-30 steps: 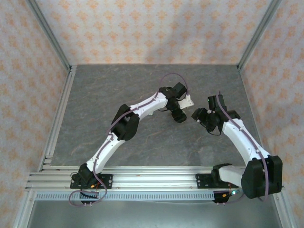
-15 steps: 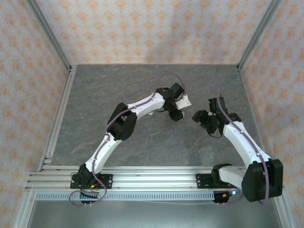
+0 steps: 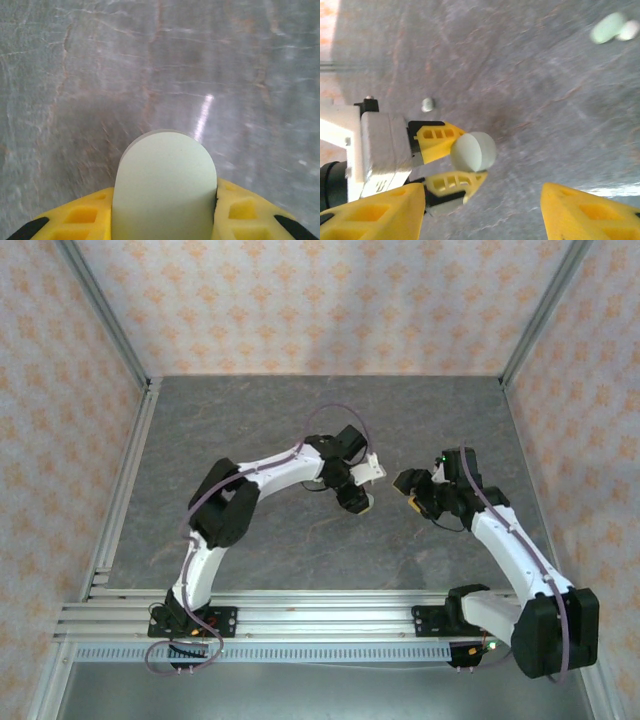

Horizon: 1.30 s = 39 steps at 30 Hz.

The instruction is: Insert the wireless bluetooth earbuds into the charging case

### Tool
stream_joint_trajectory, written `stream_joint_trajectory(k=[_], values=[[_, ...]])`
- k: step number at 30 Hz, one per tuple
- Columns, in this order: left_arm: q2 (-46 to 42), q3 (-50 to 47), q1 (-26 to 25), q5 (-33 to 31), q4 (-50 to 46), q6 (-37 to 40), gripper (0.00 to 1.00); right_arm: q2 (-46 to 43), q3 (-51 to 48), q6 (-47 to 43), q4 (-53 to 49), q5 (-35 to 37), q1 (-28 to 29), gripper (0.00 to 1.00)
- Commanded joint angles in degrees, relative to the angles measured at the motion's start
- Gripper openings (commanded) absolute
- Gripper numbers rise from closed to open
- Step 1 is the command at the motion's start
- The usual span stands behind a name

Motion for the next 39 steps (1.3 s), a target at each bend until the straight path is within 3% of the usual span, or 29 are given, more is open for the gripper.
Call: stream_joint_trajectory(k=[1,9,17,32,39], values=[[-8.21,-4.33,-0.05,3.66,3.86,-3.06,0.31,-2.04,0.22,4.55,5.62,-4.35,3.64,0.63],[-22.74,-14.79,0.71,2.79,5.02,-6.65,0.30,-2.68,2.31,8.01,5.80,-4.25,9.67,0.63],[-33.62,-22.16,1.08,1.28,6.64,-9.75,0.30,0.01,6.41,8.25,4.37,-8.49,12.82,0.64],[-35.18,-21.78,1.14,1.34,7.30,-11.95,0.29,4.89,11.87,2.59,3.14,-10.83,22.34,0.63],[-37.80,-23.50,1.09,3.40,7.16,-13.00,0.30,2.33,12.14,3.00,1.90,-9.39,22.83,0.46]])
